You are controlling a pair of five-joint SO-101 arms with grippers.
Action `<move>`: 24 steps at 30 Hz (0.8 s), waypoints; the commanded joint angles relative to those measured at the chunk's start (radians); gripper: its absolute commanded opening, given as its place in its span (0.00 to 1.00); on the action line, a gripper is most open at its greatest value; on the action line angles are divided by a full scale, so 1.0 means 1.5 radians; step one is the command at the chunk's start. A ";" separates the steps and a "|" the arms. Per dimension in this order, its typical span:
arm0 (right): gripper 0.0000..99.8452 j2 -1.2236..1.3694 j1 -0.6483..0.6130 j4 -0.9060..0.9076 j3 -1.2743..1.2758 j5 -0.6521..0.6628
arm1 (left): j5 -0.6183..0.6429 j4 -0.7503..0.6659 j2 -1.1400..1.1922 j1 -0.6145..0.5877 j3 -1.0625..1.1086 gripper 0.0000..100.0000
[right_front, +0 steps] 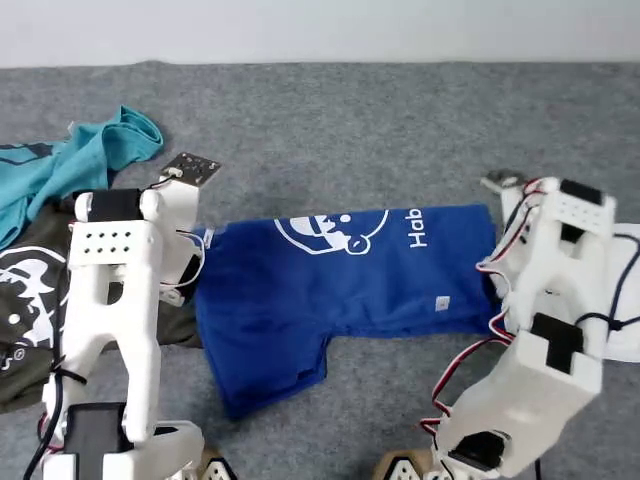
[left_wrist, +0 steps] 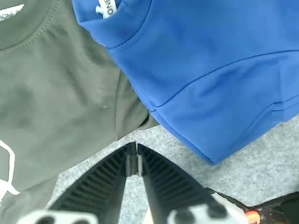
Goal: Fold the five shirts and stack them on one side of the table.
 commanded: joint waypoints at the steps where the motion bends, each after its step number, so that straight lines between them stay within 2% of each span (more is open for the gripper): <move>1: 0.07 -0.009 0.007 0.074 -0.120 0.008 | -0.007 0.018 -0.030 -0.004 -0.002 0.00; 5: 0.07 -0.009 -0.006 0.180 -0.212 0.007 | -0.007 0.018 -0.030 -0.004 -0.002 0.00; 11: 0.07 -0.039 -0.039 0.186 -0.204 0.006 | -0.003 0.018 -0.032 -0.005 -0.004 0.00; 19: 0.07 -0.149 -0.194 0.185 -0.054 0.026 | 0.020 0.018 -0.148 -0.008 -0.001 0.00; 24: 0.07 -0.199 -0.256 0.151 0.012 0.050 | 0.016 0.018 -0.175 -0.119 0.001 0.00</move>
